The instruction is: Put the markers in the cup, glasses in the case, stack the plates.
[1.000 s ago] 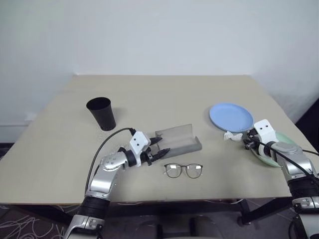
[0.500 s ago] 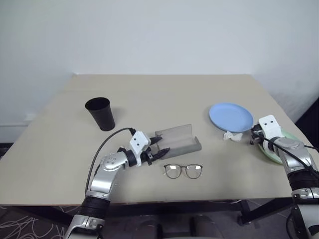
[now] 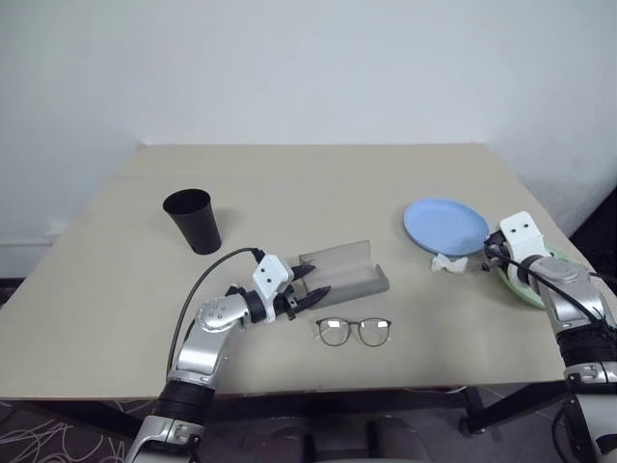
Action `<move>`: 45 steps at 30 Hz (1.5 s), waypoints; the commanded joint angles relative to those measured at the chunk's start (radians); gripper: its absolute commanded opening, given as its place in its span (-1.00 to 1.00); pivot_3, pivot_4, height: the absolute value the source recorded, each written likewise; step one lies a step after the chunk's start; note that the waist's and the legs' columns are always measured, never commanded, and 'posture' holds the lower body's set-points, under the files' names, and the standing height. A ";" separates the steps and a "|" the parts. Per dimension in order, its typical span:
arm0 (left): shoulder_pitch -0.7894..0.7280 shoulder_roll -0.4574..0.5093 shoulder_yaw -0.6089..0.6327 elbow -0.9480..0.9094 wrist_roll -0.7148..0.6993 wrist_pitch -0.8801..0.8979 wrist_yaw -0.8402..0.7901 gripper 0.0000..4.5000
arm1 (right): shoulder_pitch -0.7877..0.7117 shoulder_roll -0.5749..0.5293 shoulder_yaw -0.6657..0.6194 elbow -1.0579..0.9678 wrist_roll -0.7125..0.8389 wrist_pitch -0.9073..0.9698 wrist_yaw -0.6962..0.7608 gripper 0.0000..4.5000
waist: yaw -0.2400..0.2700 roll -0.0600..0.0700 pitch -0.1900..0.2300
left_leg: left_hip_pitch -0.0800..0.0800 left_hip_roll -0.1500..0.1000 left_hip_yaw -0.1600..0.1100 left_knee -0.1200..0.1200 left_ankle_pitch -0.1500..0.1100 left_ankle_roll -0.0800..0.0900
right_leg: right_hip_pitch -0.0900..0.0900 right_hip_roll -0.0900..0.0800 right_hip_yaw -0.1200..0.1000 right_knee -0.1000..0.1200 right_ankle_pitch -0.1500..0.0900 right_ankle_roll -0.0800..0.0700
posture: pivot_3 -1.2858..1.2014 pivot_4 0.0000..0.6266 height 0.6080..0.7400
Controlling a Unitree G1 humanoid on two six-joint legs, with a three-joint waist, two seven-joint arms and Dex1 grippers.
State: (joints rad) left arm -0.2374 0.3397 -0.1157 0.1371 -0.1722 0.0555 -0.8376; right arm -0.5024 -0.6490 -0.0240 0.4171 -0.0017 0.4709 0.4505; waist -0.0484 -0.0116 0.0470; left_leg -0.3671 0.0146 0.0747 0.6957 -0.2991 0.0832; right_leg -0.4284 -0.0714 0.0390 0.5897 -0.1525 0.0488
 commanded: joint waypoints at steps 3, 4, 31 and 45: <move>-0.029 -0.006 -0.006 -0.004 0.002 -0.024 0.005 0.26 | -0.049 -0.024 -0.041 -0.050 -0.005 -0.089 -0.023 -0.69 | 0.000 0.000 0.000 | 0.000 0.000 0.000 0.000 0.000 0.000 | 0.000 0.000 0.000 0.000 0.000 0.000 | 0.03 -1.00 0.88; -0.030 -0.006 -0.007 -0.002 0.002 -0.025 0.005 0.26 | -0.051 -0.021 -0.040 -0.055 0.001 -0.111 -0.011 -0.69 | 0.000 0.000 0.000 | 0.000 0.000 0.000 0.000 0.000 0.000 | 0.000 0.000 0.000 0.000 0.000 0.000 | 0.03 -1.00 0.88; -0.053 -0.003 -0.013 0.009 -0.004 -0.029 0.011 0.26 | -0.545 0.152 0.257 0.780 -0.234 -0.758 0.227 -0.69 | -0.004 0.002 0.000 | 0.001 -0.002 0.000 -0.003 0.000 0.000 | 0.000 0.001 0.000 0.000 0.003 -0.005 | 0.03 -1.00 0.88; -0.038 0.004 -0.012 -0.018 -0.005 -0.017 0.026 0.26 | -0.588 0.201 0.267 0.893 -0.302 -0.755 0.144 -0.69 | -0.005 0.005 -0.001 | 0.001 -0.003 0.000 -0.004 0.001 -0.001 | 0.000 0.000 0.000 0.000 0.003 -0.005 | 0.03 -1.00 0.88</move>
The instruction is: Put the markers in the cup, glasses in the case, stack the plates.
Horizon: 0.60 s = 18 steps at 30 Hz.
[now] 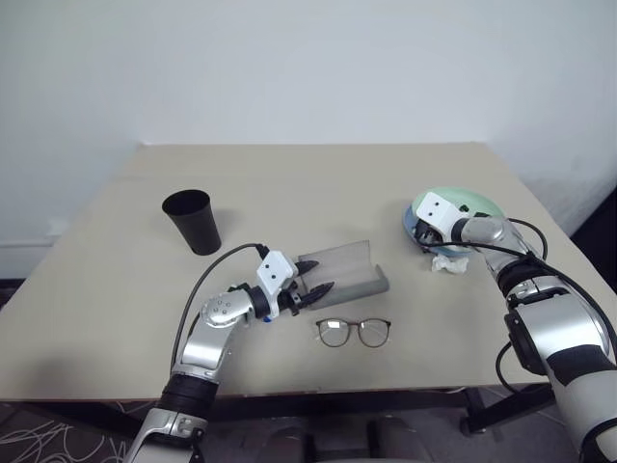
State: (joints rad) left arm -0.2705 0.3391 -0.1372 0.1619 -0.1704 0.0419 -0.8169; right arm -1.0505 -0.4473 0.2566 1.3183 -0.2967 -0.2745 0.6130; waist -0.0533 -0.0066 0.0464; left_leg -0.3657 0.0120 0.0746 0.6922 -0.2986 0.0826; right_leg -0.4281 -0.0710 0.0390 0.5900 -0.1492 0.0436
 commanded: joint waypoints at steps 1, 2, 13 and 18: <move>-0.005 0.006 0.010 -0.042 -0.007 -0.004 0.005 0.26 | -0.040 0.001 -0.015 -0.007 -0.008 -0.009 -0.019 -0.69 | 0.000 0.000 0.000 | 0.000 0.000 0.000 0.000 0.000 0.000 | 0.000 0.000 0.000 0.000 0.000 0.000 | 0.03 -1.00 0.88; -0.006 0.005 0.008 -0.044 -0.007 -0.003 0.005 0.26 | -0.040 0.004 -0.021 -0.005 -0.001 -0.002 -0.013 -0.69 | 0.000 0.000 0.000 | 0.000 0.000 0.000 0.000 0.000 0.000 | 0.000 0.000 0.000 0.000 0.000 0.000 | 0.03 -1.00 0.88; -0.010 0.006 0.006 -0.047 -0.007 0.003 0.002 0.26 | -0.042 0.010 -0.068 -0.005 0.015 -0.001 -0.028 0.62 | 0.000 0.001 0.000 | 0.000 -0.001 0.000 0.000 0.000 0.000 | 0.000 0.000 0.000 0.000 0.000 0.000 | 0.03 -1.00 0.88; -0.009 0.005 0.005 -0.051 -0.006 0.005 0.003 0.26 | -0.047 0.001 -0.122 -0.020 0.052 0.003 -0.003 0.62 | 0.000 0.001 0.000 | 0.000 -0.001 0.000 0.000 0.000 0.000 | 0.000 0.000 0.000 0.000 0.000 0.000 | 0.03 -1.00 0.88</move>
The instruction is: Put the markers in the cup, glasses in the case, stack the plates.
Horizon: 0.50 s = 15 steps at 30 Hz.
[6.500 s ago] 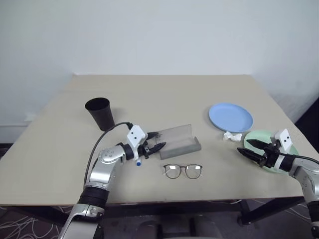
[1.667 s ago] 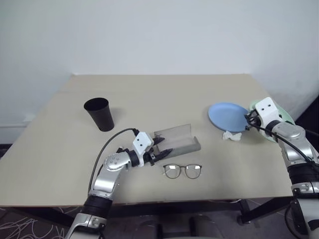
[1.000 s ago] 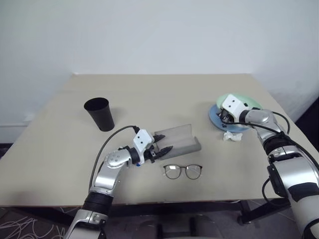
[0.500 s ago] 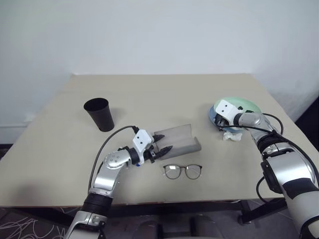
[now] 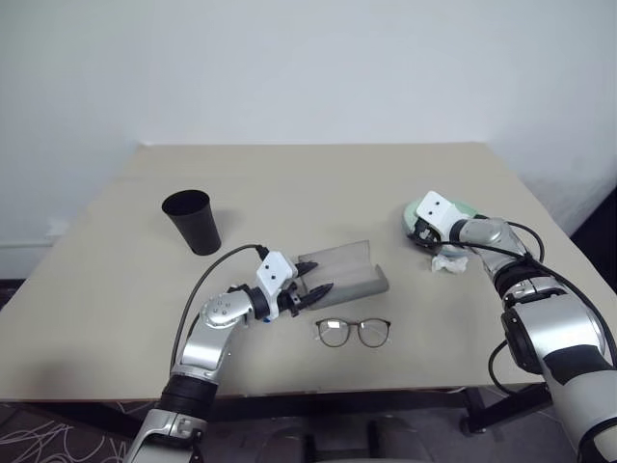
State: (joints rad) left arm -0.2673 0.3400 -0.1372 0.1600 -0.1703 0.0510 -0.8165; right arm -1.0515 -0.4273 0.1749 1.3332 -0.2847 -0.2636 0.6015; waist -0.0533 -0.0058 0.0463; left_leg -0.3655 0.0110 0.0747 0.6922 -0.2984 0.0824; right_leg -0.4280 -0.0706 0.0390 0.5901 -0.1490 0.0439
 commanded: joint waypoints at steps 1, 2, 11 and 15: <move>-0.012 0.004 0.006 -0.050 -0.007 -0.003 0.003 0.26 | -0.042 -0.022 -0.052 -0.040 0.051 -0.006 0.026 0.62 | 0.000 0.000 0.000 | 0.000 0.000 0.000 0.000 0.000 0.000 | 0.000 0.000 0.000 0.000 0.000 0.000 | 0.03 -1.00 0.88; -0.012 0.004 0.006 -0.051 -0.007 -0.003 0.004 0.26 | -0.037 -0.027 -0.062 -0.046 0.061 -0.002 0.045 0.62 | 0.000 0.000 0.000 | 0.000 0.000 0.000 0.000 0.000 0.000 | 0.000 0.000 0.000 0.000 0.000 0.000 | 0.03 -1.00 0.88; -0.021 -0.004 -0.001 -0.041 -0.006 -0.002 -0.001 0.26 | 0.060 -0.102 -0.071 -0.168 0.106 0.070 0.338 0.62 | 0.001 0.000 0.000 | 0.000 0.000 -0.001 0.000 0.000 0.000 | 0.001 0.000 0.000 0.000 0.001 0.001 | 0.03 -1.00 0.88; -0.032 -0.010 -0.003 -0.030 -0.006 -0.004 -0.003 0.26 | 0.111 -0.144 -0.066 -0.241 0.116 0.115 0.436 0.62 | 0.000 0.000 0.000 | 0.000 -0.001 0.000 0.000 0.000 0.000 | 0.001 0.000 0.000 0.000 0.001 0.001 | 0.03 -1.00 0.88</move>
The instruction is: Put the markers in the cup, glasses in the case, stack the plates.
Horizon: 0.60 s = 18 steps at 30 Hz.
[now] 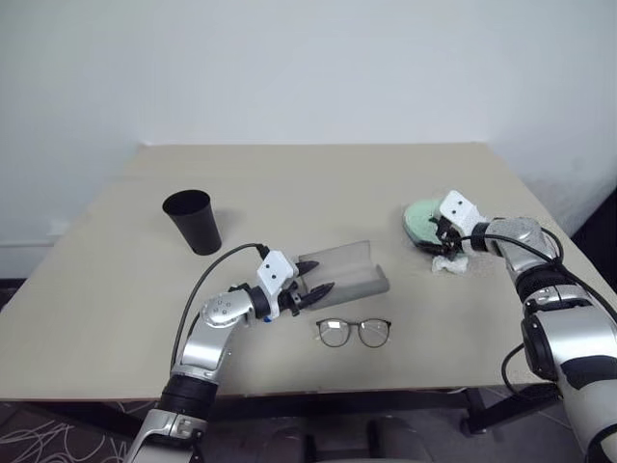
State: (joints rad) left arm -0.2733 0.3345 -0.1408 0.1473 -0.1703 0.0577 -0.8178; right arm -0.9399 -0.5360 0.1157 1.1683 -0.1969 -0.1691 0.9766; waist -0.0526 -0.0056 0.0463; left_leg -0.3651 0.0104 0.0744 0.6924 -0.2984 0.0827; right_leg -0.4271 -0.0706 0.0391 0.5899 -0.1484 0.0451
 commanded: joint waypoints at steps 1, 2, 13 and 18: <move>-0.027 -0.005 0.000 -0.015 -0.006 -0.011 -0.002 0.26 | 0.012 -0.047 -0.005 -0.097 0.031 0.032 0.087 0.62 | 0.000 0.000 0.000 | 0.000 0.000 0.000 0.000 0.000 0.000 | 0.000 0.000 0.000 0.000 0.000 0.000 | 0.03 -1.00 0.88; -0.028 -0.006 -0.001 -0.014 -0.006 -0.012 -0.003 0.26 | 0.024 -0.057 -0.003 -0.117 0.033 0.042 0.110 0.62 | 0.000 0.000 0.000 | 0.000 0.000 0.000 0.000 0.000 0.000 | 0.000 0.000 0.000 0.000 0.000 -0.001 | 0.03 -1.00 0.88; -0.029 -0.011 -0.002 -0.007 -0.003 -0.017 -0.006 0.26 | 0.108 -0.141 0.032 -0.231 0.016 0.084 0.212 0.62 | 0.000 0.000 0.000 | 0.001 0.000 0.000 0.001 0.000 0.000 | 0.000 0.000 0.000 0.000 -0.001 -0.001 | 0.03 -1.00 0.88; -0.028 -0.009 -0.002 -0.008 -0.003 -0.017 -0.006 0.26 | 0.124 -0.156 0.055 -0.245 0.006 0.065 0.214 0.62 | 0.000 0.000 0.000 | 0.001 0.000 0.000 0.001 0.000 0.000 | 0.000 0.000 0.000 0.000 -0.001 -0.001 | 0.03 -1.00 0.88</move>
State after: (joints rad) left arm -0.2821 0.3246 -0.1424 0.1571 -0.1702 0.0565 -0.8205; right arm -0.8091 -0.6672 0.1728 0.9610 -0.1934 -0.0869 1.1885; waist -0.0524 -0.0054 0.0462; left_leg -0.3642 0.0104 0.0748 0.6932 -0.2984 0.0827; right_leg -0.4268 -0.0707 0.0394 0.5902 -0.1491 0.0439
